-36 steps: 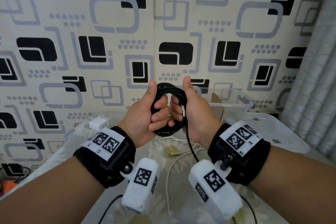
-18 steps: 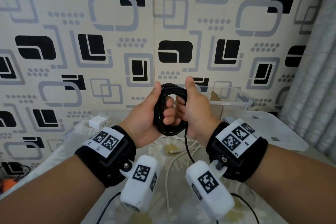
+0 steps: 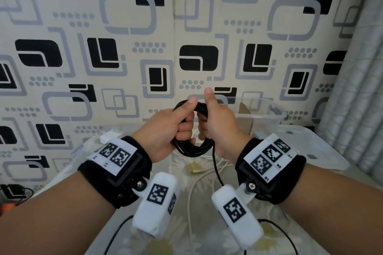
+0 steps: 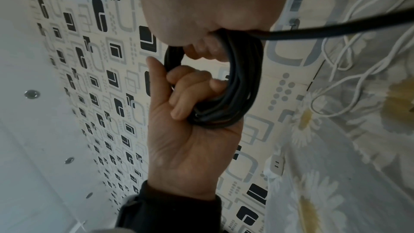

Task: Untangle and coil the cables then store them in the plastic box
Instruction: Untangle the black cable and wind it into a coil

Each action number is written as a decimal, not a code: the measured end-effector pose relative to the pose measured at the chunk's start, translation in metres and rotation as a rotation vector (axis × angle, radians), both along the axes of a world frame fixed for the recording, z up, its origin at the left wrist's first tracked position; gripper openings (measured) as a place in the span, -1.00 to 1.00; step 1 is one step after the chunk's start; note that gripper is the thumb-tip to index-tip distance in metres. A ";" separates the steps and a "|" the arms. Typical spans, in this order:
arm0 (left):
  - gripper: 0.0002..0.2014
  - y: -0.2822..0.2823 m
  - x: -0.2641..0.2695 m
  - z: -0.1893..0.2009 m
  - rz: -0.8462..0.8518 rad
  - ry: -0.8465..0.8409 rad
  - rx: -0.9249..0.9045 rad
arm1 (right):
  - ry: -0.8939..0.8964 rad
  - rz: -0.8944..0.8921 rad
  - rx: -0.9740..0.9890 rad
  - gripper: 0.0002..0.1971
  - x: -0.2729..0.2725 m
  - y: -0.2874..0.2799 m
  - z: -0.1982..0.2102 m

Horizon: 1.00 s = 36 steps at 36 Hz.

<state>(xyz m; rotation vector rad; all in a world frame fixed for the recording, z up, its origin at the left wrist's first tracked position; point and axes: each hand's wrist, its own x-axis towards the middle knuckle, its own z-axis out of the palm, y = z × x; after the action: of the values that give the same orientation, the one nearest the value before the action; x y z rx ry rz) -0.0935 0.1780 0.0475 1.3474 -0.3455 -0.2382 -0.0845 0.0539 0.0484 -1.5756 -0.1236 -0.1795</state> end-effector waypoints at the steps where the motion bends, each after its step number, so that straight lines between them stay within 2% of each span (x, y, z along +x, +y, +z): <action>1: -0.57 0.000 0.000 -0.001 0.005 0.002 -0.013 | 0.008 0.028 0.000 -0.35 0.000 -0.001 0.001; 7: -0.55 0.003 0.001 -0.002 0.085 0.031 -0.091 | 0.062 0.232 0.013 -0.30 0.005 -0.012 0.006; 11: -0.54 0.004 0.003 -0.001 0.167 0.006 -0.144 | 0.036 0.285 -0.006 -0.40 0.003 -0.015 0.006; 21: -0.54 -0.008 0.001 -0.005 0.170 0.025 -0.339 | -0.199 0.072 -0.080 -0.52 0.001 -0.001 -0.006; 24: -0.54 -0.012 -0.002 -0.002 0.188 0.003 -0.305 | -0.259 -0.001 -0.115 -0.51 0.003 -0.001 -0.005; 28: -0.52 -0.010 -0.004 0.001 0.144 0.027 -0.277 | -0.325 -0.051 -0.215 -0.61 0.007 -0.003 -0.005; 32: -0.64 -0.004 -0.003 0.001 0.090 0.070 -0.216 | -0.334 -0.047 -0.300 -0.66 0.007 -0.008 -0.003; 34: -0.56 0.001 0.002 0.001 0.107 0.056 -0.134 | -0.362 -0.033 -0.371 -0.74 0.004 -0.009 0.000; 36: -0.49 0.009 0.007 0.005 0.130 -0.003 -0.030 | -0.379 -0.028 -0.420 -0.71 0.004 -0.009 0.002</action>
<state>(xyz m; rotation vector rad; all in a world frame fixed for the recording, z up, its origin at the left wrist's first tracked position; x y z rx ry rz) -0.0866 0.1866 0.0528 1.3353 -0.2621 -0.1222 -0.0803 0.0446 0.0503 -1.9471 -0.4594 -0.4993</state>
